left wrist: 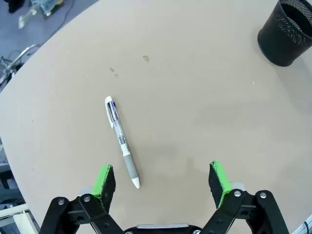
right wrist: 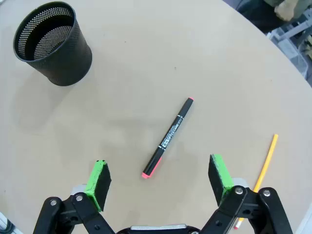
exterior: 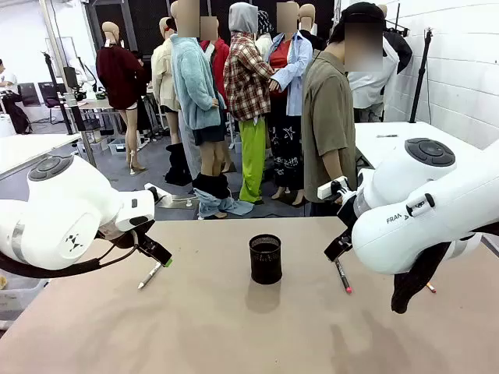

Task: Place the pens into the pen holder.
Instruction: Pick up a writing instrument from the table and place it into the Pen holder.

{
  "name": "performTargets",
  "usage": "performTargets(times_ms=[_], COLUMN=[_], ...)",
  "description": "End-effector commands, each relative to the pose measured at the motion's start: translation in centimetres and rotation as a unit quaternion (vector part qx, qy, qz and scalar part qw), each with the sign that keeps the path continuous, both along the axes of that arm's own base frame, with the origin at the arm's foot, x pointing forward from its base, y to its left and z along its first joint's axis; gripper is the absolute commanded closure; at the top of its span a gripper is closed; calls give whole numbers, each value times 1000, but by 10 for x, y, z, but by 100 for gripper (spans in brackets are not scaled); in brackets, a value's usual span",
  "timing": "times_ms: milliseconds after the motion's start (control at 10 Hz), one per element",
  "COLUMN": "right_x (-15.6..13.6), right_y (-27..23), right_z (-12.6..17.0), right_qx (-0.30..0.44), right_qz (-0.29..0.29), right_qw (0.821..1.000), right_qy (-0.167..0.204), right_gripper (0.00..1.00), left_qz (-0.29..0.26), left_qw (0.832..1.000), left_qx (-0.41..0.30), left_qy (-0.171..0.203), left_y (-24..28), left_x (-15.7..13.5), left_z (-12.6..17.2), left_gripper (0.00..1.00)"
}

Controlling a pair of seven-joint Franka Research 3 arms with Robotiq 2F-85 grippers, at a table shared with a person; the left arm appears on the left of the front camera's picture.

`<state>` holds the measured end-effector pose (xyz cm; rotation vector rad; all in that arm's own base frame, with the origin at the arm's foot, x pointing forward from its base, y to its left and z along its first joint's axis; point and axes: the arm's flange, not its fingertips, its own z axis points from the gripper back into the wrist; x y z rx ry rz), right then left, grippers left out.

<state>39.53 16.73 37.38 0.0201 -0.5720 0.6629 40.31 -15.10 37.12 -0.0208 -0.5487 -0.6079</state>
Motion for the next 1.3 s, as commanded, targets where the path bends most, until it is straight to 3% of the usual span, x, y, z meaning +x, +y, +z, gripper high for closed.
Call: performTargets(times_ms=[0,700,800,900,1200], right_x=[0,0,5,20,62], right_y=[0,0,-25,-48,-92], right_z=[0,0,8,17,24], right_qx=[0,0,-30,-32,-40], right_qz=[0,0,-43,-86,-127], right_qw=[1000,1000,999,995,986], right_qy=[0,0,1,26,98], right_gripper=[0,0,0,0,0], left_qz=[0,0,0,0,0], left_qw=[1000,1000,1000,1000,1000], left_qx=[0,0,0,0,0], left_qy=[0,0,0,0,0], left_y=[0,0,0,0,0], left_x=[0,0,0,0,0], left_z=[0,0,0,0,0], left_gripper=[0,0,0,0,0])
